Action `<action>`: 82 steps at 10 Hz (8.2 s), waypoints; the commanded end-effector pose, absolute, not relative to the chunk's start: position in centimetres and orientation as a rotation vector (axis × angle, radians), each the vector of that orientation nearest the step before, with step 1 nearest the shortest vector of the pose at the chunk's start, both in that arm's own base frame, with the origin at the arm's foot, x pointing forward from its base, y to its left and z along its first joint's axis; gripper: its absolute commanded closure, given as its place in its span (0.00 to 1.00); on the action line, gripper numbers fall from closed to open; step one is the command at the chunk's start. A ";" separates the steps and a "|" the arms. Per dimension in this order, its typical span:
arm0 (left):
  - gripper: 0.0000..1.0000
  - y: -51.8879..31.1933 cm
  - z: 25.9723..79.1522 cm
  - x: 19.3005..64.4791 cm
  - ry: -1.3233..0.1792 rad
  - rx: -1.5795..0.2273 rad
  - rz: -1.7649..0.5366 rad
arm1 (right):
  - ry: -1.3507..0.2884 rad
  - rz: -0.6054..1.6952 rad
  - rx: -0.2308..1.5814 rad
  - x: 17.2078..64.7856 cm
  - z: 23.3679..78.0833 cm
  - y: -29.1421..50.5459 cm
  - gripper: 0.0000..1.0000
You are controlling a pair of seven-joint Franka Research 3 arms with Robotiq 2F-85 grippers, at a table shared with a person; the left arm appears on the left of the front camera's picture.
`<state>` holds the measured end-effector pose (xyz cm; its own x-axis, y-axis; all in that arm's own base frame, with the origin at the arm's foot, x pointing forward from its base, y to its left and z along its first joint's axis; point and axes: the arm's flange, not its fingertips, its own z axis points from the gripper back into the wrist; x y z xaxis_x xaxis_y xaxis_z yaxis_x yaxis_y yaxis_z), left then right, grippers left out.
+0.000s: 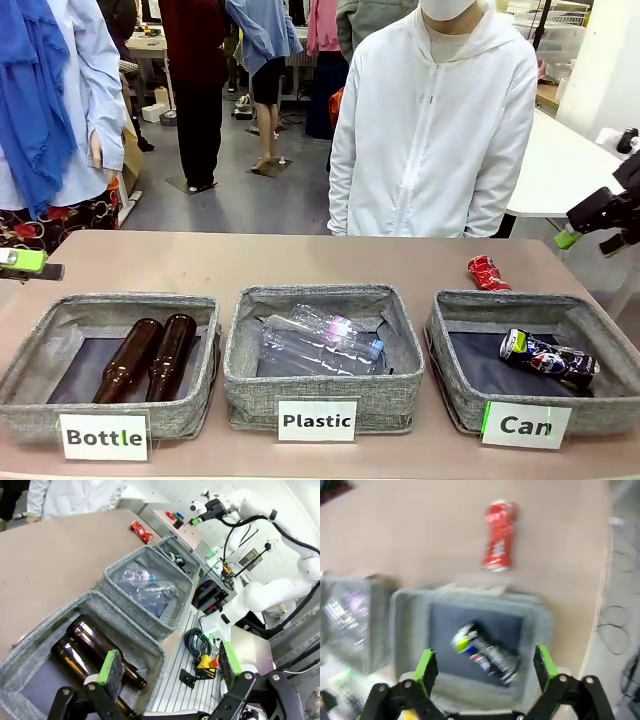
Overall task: Sort the can waste into the basket.
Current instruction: Pick up the can waste from the table and place it in the right Fabric basket.
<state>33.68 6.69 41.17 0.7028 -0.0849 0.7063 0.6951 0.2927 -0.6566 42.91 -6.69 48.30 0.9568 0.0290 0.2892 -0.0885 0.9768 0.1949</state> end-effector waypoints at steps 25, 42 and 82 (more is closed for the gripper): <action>0.00 6.8 41.3 33.3 -0.628 -1.172 -0.578 | -0.099 0.403 0.026 64.5 28.6 -2.7 0.00; 0.00 6.8 41.3 33.3 -0.628 -1.172 -0.578 | -0.062 0.420 0.135 64.0 27.4 -1.7 1.00; 0.00 6.8 41.3 33.3 -0.628 -1.172 -0.578 | -0.459 0.331 1.329 47.6 46.8 1.4 0.00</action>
<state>33.63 6.72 41.21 0.7022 -0.0840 0.7070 0.6957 0.2925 -0.6561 46.03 1.15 46.63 0.6593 0.4699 0.5870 -0.7301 0.2133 0.6492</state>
